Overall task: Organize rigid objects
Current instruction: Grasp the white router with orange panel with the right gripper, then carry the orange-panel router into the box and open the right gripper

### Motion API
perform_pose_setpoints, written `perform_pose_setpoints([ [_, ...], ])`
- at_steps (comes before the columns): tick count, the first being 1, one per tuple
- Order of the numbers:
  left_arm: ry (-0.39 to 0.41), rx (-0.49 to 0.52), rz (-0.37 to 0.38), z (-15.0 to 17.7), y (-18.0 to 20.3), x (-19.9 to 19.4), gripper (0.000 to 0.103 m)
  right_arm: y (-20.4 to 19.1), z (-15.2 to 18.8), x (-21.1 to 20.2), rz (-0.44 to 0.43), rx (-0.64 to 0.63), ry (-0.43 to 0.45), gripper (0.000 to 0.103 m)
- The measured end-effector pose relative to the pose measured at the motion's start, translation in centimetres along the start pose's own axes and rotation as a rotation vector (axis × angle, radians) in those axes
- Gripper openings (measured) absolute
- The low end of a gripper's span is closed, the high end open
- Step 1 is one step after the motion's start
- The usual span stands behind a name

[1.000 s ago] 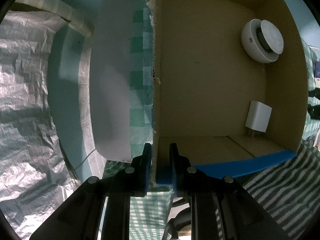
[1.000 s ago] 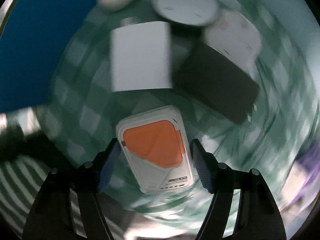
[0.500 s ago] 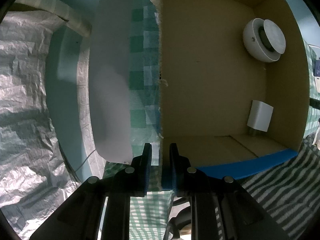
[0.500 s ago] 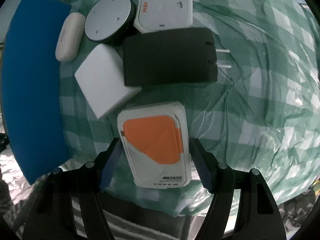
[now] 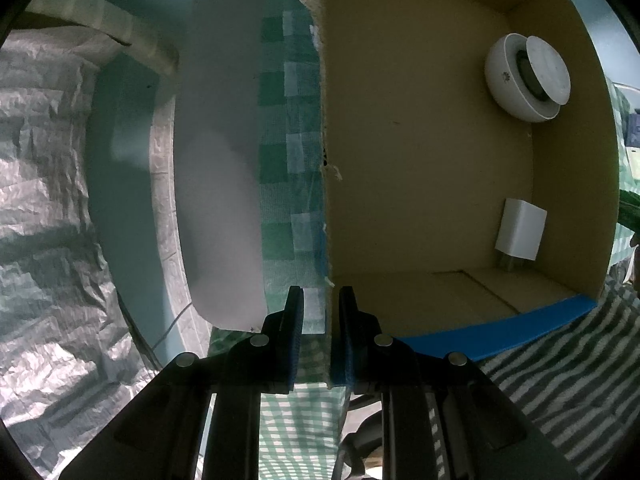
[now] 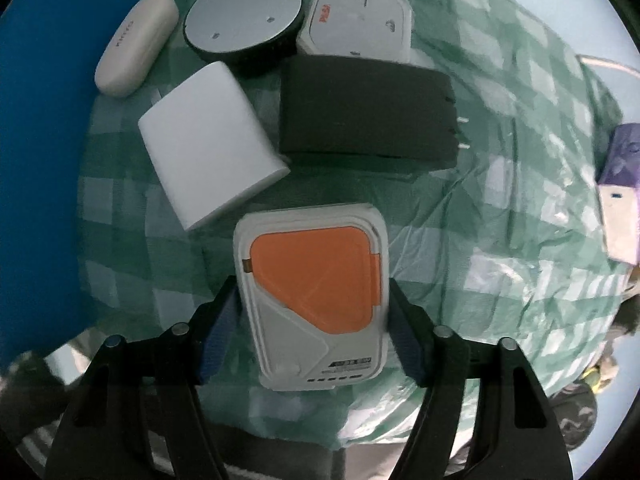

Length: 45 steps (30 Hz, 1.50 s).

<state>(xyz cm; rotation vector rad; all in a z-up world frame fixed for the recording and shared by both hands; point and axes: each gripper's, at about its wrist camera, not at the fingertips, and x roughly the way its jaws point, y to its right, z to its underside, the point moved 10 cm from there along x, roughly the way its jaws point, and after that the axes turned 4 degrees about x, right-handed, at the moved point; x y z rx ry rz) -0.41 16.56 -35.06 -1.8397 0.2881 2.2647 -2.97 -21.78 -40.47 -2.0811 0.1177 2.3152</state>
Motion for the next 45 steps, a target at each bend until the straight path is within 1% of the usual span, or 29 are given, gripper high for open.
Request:
perform_pose_setpoints([
  [4,0.001,0.001,0.0,0.1,-0.2,0.0,0.018,-1.0,0.1,-0.9,-0.026,-0.003,0.017,0.064],
  [7,0.002,0.0,0.001,0.2,-0.2,0.1,0.018,-0.7,0.5,-2.3,-0.078,0.014,0.007,0.064],
  [8,-0.001,-0.002,0.0,0.2,-0.3,0.1,0.018,-0.8,0.6,-2.5,-0.083,0.015,0.005,0.064],
  [13,-0.001,-0.007,0.006,0.2,-0.3,0.1,0.018,-1.2,0.7,-4.3,-0.09,-0.003,0.027,0.064],
  [19,0.005,-0.005,0.001,0.2,-0.5,-0.1,0.018,-2.3,0.8,-8.1,-0.107,-0.052,0.068,0.064],
  [31,0.013,-0.01,-0.002,0.1,-0.4,-0.4,0.016,-4.4,-1.0,-15.2,-0.153,-0.149,0.131,0.064],
  [33,0.014,-0.008,-0.003,0.1,-0.5,-0.4,0.016,-4.0,-2.5,-15.1,-0.158,-0.166,0.137,0.064],
  [37,0.02,-0.011,-0.003,0.0,-0.6,-0.6,0.016,-5.0,-3.3,-17.1,-0.169,-0.205,0.155,0.064],
  [38,0.021,-0.013,-0.003,0.0,-0.5,-0.7,0.016,-4.5,-3.2,-16.7,-0.174,-0.21,0.16,0.064],
  [40,0.022,-0.015,-0.003,0.0,-0.5,-0.7,0.016,-4.7,-3.5,-15.9,-0.18,-0.226,0.168,0.064],
  [45,0.022,-0.02,-0.006,0.0,-0.4,-0.7,0.016,-6.9,-4.5,-16.9,-0.194,-0.266,0.191,0.064],
])
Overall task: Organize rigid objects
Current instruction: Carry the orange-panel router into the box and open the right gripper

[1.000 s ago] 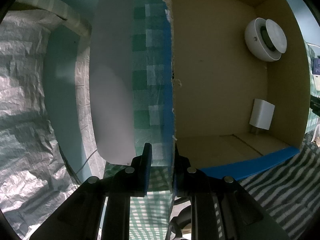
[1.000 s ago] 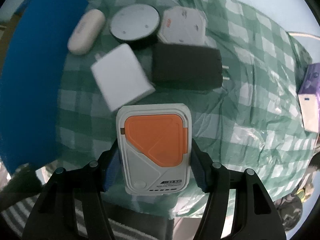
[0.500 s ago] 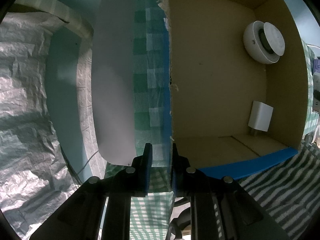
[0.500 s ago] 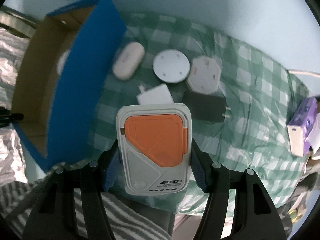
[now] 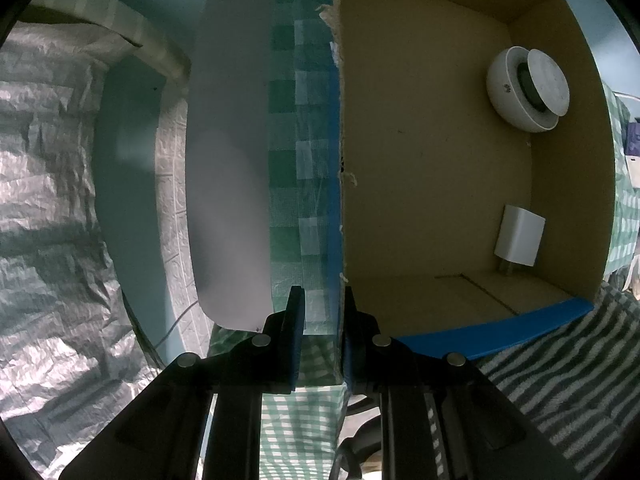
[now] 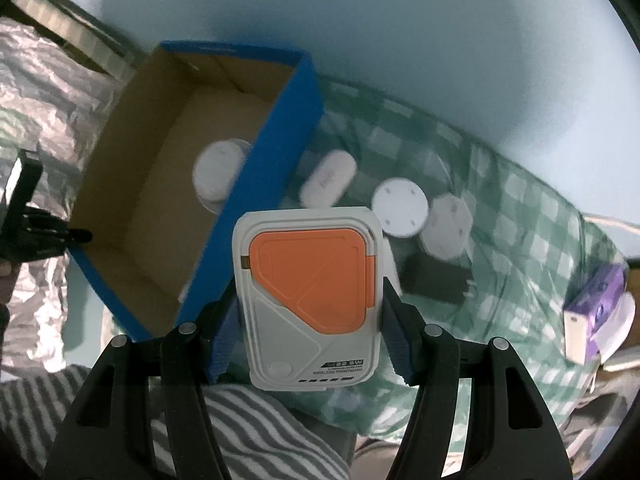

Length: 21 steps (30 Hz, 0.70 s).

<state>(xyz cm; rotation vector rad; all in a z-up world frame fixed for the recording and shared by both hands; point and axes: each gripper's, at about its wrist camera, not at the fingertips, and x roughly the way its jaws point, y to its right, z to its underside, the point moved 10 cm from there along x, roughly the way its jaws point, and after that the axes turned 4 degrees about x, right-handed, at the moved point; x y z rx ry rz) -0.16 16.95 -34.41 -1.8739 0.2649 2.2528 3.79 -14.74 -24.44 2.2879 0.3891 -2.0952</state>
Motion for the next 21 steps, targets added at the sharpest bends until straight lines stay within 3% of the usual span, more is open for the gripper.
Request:
perform_pose_setpoints([
  [12,0.0,-0.003,0.002,0.1,0.0,0.0,0.016,-6.3,-4.0,1.1,-0.051,-0.119,0.028,0.064],
  [21,0.0,-0.008,0.007,0.1,-0.1,0.0,0.016,-10.2,-4.2,4.4,-0.057,-0.201,-0.024,0.064],
])
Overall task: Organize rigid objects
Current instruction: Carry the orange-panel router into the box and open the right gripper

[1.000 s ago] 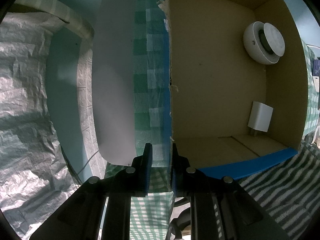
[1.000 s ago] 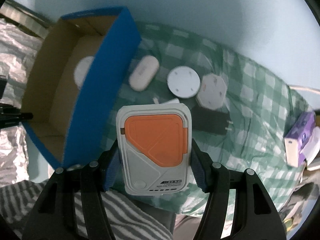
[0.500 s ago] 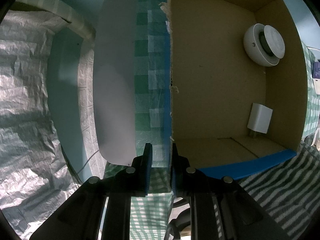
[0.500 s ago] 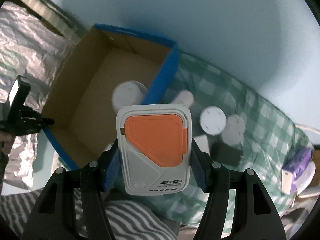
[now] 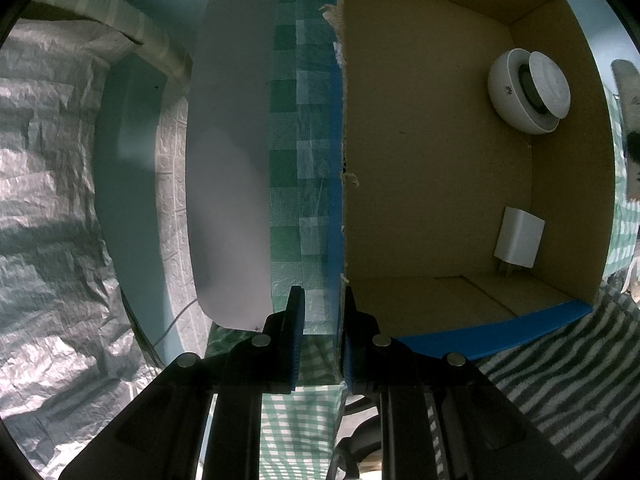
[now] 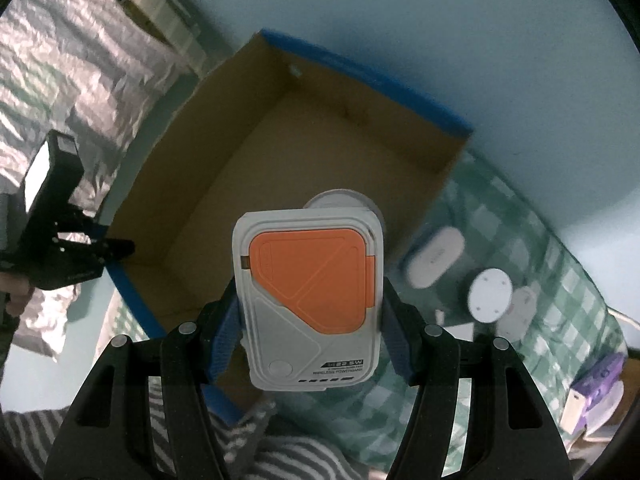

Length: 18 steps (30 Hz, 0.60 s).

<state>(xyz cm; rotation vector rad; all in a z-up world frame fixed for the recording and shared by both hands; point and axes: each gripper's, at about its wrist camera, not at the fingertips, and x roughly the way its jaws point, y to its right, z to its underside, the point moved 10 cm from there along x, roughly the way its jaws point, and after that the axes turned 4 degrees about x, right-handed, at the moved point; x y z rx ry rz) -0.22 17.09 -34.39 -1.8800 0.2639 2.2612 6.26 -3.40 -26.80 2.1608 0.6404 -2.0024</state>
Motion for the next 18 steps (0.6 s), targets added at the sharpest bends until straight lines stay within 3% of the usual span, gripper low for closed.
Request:
perform_pose_setpoints([
  [18,0.003,0.0,-0.007,0.4,0.0,0.2,0.016,-1.2,0.7,2.7,0.009,-0.02,-0.033,0.064],
])
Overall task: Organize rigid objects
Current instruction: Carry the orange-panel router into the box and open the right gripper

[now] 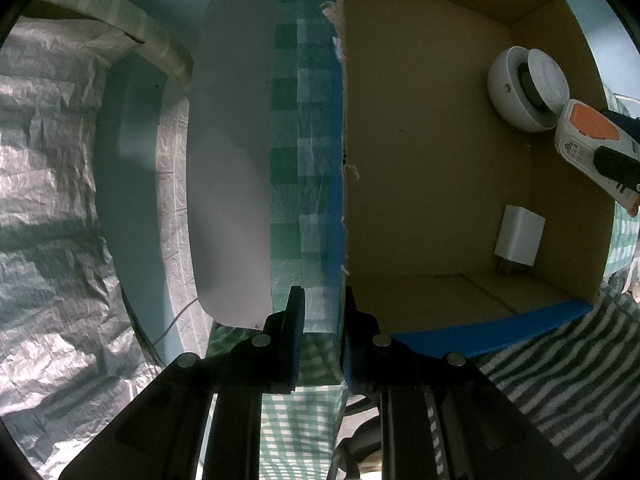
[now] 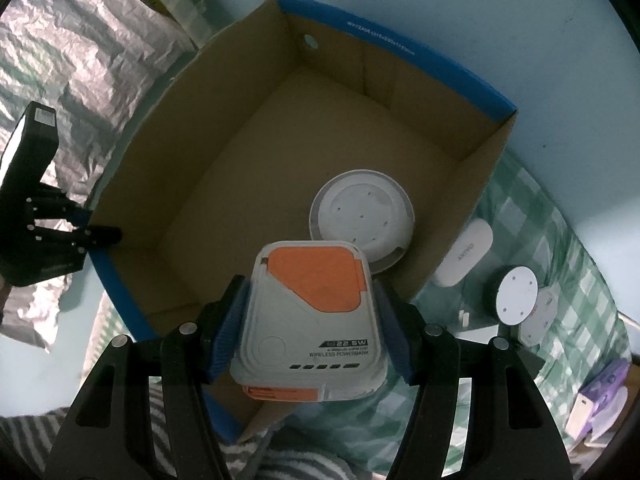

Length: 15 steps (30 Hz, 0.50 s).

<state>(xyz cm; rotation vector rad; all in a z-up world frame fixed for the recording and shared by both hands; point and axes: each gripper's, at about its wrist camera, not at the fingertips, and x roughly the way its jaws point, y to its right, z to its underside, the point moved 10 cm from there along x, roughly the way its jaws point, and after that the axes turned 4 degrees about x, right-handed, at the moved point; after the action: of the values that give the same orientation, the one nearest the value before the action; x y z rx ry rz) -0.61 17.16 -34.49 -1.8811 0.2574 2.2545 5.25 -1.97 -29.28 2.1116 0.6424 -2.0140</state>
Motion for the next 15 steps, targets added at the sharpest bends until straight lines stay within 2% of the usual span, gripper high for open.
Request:
perform_pose_setpoints([
  [6,0.001,-0.001,-0.003,0.1,-0.1,0.0,0.017,-0.4,-0.5,-1.1,-0.014,-0.004,0.051,0.064],
  [15,0.001,-0.005,-0.003,0.0,-0.3,0.0,0.017,0.5,-0.7,-2.6,-0.005,0.023,0.081,0.064],
])
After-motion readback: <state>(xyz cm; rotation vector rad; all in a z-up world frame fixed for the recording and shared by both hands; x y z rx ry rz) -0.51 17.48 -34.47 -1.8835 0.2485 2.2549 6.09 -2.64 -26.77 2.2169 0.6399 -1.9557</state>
